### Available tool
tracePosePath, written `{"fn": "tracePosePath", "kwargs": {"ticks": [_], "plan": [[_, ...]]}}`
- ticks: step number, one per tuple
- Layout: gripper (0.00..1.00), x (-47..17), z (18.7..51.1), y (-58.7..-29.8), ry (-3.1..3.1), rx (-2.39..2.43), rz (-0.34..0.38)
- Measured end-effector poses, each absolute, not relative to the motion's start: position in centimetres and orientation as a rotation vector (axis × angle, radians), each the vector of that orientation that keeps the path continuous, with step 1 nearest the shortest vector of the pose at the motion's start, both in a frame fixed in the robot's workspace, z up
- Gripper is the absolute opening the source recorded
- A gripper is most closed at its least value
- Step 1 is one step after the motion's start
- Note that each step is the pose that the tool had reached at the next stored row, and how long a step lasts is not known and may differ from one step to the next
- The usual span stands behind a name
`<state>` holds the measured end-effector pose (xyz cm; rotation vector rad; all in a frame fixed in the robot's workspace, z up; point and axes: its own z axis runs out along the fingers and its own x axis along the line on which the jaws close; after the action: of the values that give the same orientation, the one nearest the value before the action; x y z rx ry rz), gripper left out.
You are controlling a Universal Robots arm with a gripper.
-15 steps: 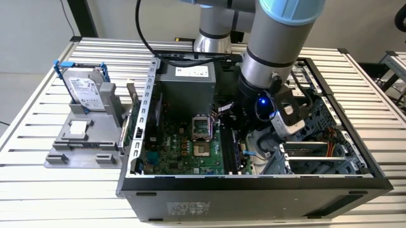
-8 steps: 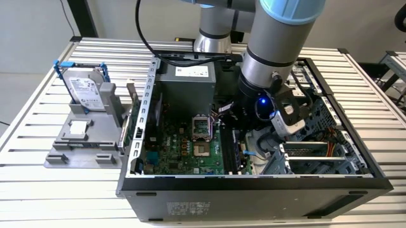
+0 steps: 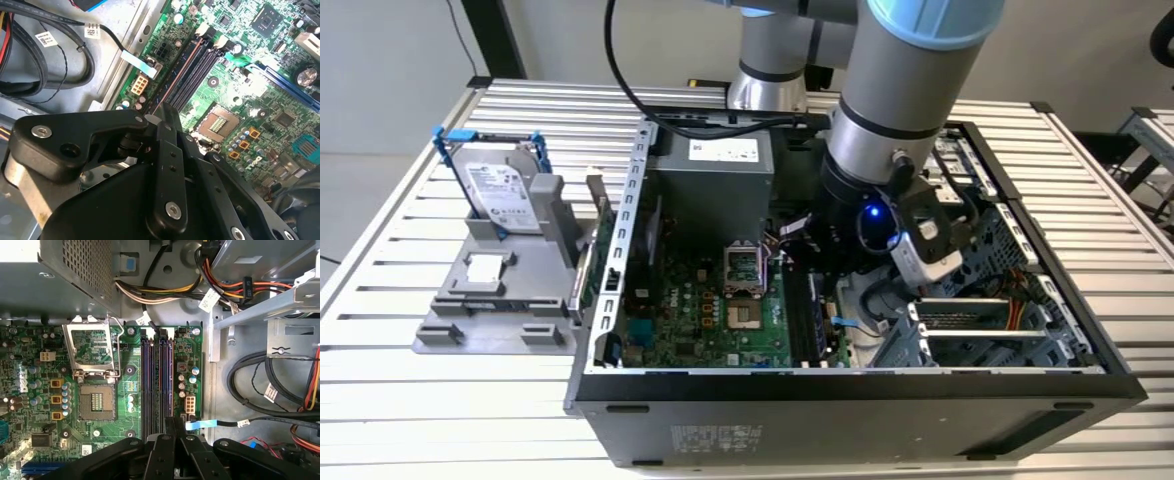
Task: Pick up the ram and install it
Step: 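Insert the ram into the slot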
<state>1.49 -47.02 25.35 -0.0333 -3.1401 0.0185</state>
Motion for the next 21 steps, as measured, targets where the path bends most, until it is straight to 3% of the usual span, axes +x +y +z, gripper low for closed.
{"fn": "tracePosePath", "kwargs": {"ticks": [21], "plan": [[0.0,1.5,25.41,-47.02,-3.132,0.242,0.019]]}}
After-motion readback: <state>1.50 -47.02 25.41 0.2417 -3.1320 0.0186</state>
